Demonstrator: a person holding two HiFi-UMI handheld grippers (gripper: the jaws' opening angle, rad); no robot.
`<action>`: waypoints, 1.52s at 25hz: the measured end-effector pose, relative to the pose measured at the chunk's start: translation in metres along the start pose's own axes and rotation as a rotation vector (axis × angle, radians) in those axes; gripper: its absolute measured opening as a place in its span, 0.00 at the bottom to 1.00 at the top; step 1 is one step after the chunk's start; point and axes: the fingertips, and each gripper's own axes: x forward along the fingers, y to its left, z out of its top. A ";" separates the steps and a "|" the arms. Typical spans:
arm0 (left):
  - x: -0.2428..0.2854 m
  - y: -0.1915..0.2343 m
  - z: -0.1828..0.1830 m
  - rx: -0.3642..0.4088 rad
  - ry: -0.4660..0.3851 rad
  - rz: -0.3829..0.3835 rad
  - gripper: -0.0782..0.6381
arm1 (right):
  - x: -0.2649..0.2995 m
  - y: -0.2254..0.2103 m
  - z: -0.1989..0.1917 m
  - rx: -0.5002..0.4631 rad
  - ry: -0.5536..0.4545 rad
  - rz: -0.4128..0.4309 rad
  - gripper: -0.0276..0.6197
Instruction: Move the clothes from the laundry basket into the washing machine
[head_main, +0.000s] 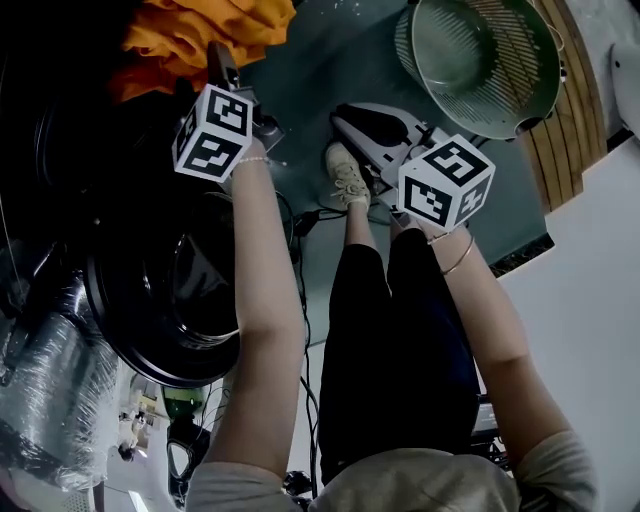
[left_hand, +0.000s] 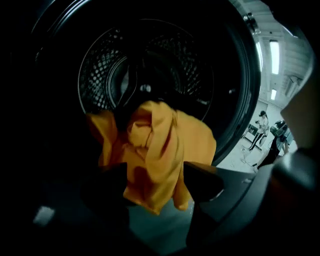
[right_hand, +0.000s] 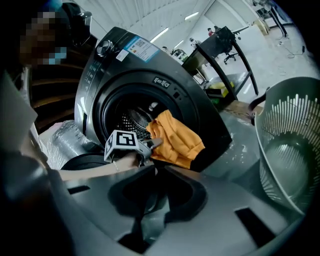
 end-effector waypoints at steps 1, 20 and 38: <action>0.002 0.003 -0.018 -0.024 0.043 0.007 0.59 | -0.001 -0.002 0.000 0.000 0.002 -0.004 0.14; 0.026 -0.002 0.040 0.086 -0.077 -0.054 0.24 | 0.017 0.002 0.017 -0.004 -0.019 0.032 0.12; 0.036 -0.008 0.060 0.071 -0.119 -0.098 0.49 | 0.021 0.016 0.012 0.008 -0.017 0.072 0.12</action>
